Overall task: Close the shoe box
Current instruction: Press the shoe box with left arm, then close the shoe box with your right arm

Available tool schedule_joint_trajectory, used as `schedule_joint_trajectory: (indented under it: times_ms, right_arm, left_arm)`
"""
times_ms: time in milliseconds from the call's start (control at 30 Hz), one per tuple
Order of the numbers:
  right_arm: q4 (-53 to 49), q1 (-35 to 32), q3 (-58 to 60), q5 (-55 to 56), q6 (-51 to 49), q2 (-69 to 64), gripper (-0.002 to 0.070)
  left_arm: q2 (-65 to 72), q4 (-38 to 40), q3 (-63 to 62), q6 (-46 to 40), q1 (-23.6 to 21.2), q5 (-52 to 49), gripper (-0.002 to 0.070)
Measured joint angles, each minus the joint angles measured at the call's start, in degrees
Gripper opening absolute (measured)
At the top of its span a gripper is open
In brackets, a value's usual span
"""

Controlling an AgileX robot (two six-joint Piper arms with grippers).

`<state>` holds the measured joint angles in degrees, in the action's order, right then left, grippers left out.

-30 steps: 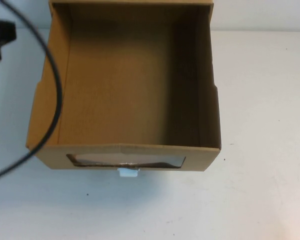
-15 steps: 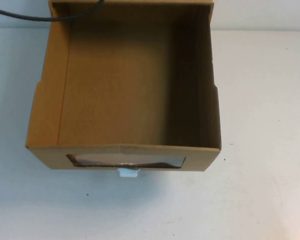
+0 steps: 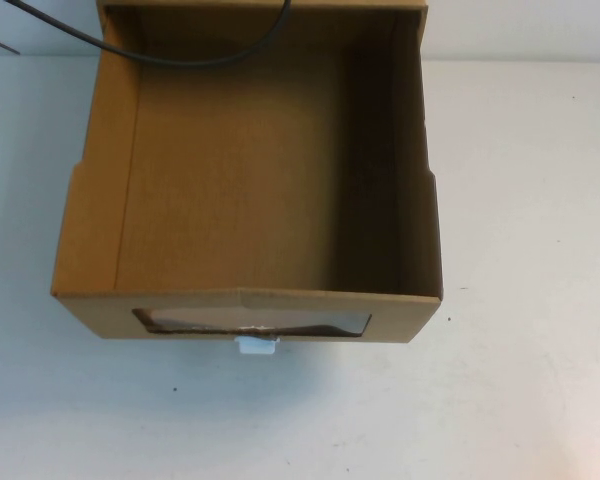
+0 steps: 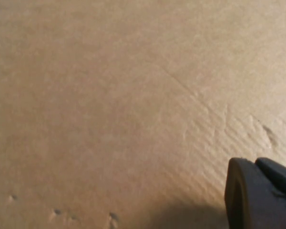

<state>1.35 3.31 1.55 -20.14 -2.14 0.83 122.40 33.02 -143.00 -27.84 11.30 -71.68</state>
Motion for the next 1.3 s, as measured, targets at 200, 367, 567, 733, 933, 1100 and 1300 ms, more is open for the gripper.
schedule_joint_trajectory:
  times_ms: [200, 367, 567, 733, 933, 1100, 1300]
  right_arm:
    - [2.9, 0.0, 0.0, 4.1, 0.0, 0.0, -0.0014]
    - [14.6, 0.0, 0.0, 12.1, 0.0, 0.0, -0.0014]
    - [25.1, 0.0, 0.0, 19.5, 0.0, 0.0, -0.0014]
    - [29.8, 0.0, -3.3, 10.1, 0.0, -0.1, -0.0014]
    - [27.9, 0.0, -19.2, -13.4, 1.6, -11.4, -0.0014]
    - [27.2, 0.0, -33.4, -26.6, 9.7, -26.7, -0.0014]
    - [30.1, 1.6, -45.8, -32.6, 19.0, -43.7, -0.0014]
  left_arm:
    - [0.1, -0.2, 0.0, 0.5, 0.0, -0.5, -0.0005]
    - [0.1, -0.5, 0.0, 0.5, 0.0, -0.2, -0.0005]
    - [0.2, -0.6, 0.0, 0.5, 0.0, -0.4, -0.0005]
    - [0.2, -0.7, 0.0, 0.5, 0.0, -0.4, -0.0005]
    - [0.2, -0.7, 0.0, 0.5, 0.0, -0.4, -0.0005]
    - [0.2, -0.7, 0.0, 0.5, 0.0, -0.4, -0.0005]
    - [0.2, -0.7, 0.0, 0.5, 0.0, -0.4, -0.0005]
